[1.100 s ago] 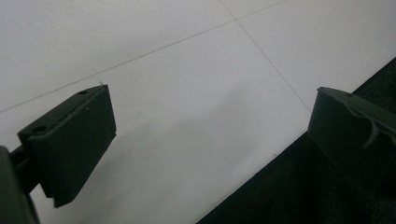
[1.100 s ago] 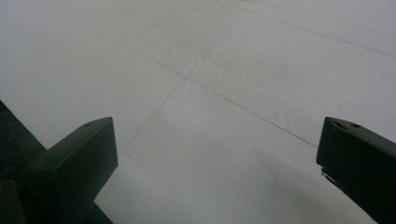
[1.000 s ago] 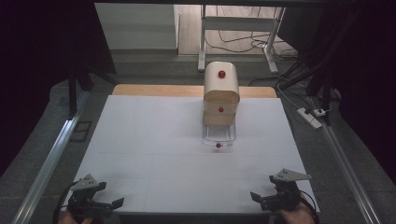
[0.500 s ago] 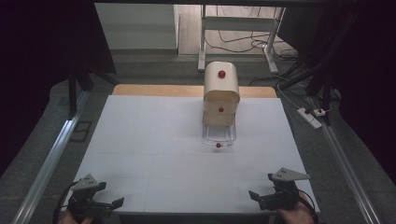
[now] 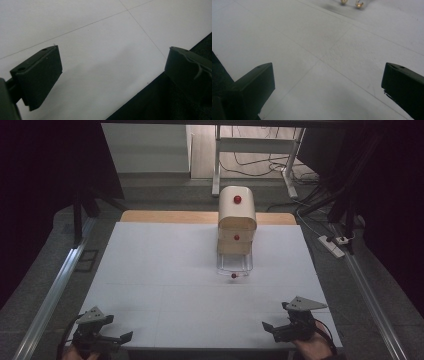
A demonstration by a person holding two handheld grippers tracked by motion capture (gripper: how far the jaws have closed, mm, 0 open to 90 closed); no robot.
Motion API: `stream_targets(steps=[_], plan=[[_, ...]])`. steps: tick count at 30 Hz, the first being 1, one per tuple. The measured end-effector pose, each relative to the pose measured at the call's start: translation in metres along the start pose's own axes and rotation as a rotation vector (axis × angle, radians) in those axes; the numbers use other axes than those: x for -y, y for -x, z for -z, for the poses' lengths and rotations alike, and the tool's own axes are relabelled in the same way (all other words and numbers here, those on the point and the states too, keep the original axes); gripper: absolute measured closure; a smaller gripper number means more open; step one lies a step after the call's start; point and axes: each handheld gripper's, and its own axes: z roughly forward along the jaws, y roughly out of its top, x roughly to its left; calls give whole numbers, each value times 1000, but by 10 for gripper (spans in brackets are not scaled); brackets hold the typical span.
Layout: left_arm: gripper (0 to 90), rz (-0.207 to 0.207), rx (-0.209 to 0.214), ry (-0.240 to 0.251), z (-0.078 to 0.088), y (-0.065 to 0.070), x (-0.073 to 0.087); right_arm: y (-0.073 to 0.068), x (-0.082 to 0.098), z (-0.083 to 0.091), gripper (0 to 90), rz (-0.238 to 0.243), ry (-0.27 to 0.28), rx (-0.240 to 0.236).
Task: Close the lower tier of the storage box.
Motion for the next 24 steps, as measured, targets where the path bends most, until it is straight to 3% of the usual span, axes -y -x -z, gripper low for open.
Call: stream_targets(steps=[24], plan=[[15, 2, -5, -4, 0, 0, 0, -4, -15, -18, 0, 25, 21, -44]])
